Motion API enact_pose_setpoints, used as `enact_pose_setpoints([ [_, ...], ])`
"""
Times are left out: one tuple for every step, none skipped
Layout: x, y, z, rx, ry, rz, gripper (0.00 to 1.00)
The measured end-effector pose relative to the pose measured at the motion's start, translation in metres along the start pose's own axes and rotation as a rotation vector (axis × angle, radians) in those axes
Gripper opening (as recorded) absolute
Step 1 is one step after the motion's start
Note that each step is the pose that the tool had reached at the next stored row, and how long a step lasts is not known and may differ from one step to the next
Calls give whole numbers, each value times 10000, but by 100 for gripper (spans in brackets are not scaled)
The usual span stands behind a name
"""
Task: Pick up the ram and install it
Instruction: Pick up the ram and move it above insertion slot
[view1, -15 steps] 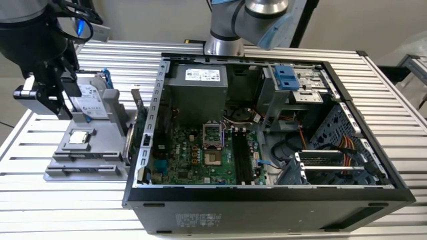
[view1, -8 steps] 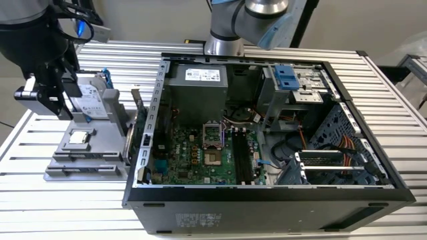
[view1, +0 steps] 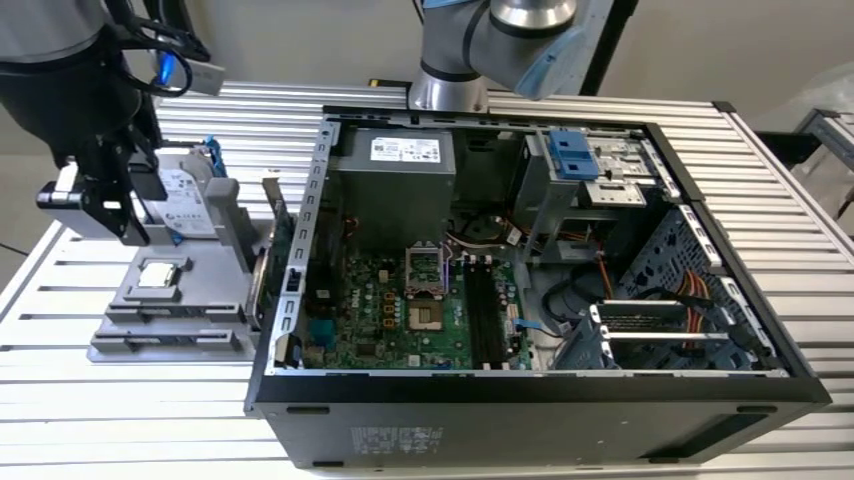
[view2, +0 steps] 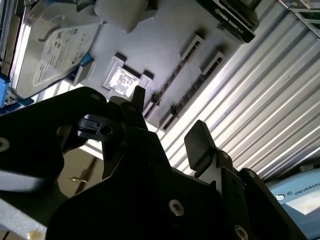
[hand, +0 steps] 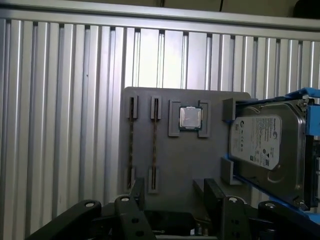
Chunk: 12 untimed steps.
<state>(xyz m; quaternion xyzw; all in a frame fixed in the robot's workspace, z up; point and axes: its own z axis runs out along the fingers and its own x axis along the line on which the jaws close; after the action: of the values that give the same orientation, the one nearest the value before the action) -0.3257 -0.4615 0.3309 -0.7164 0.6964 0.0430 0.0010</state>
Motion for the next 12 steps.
enact_pose_setpoints([
  [1,-1,12,1,-1,0,100],
  [2,-1,22,1,0,0,100],
  [2,-2,34,1,0,1,100],
  [3,-2,44,1,0,1,100],
  [3,-3,55,1,0,0,100],
  [4,-3,64,0,1,1,100],
  [5,-4,74,0,0,0,100],
  [5,-5,84,1,0,1,100],
  [6,-5,94,0,0,1,100],
  [7,-6,103,0,1,0,100],
  [7,-6,113,0,0,0,100],
  [8,-7,122,0,0,0,100],
])
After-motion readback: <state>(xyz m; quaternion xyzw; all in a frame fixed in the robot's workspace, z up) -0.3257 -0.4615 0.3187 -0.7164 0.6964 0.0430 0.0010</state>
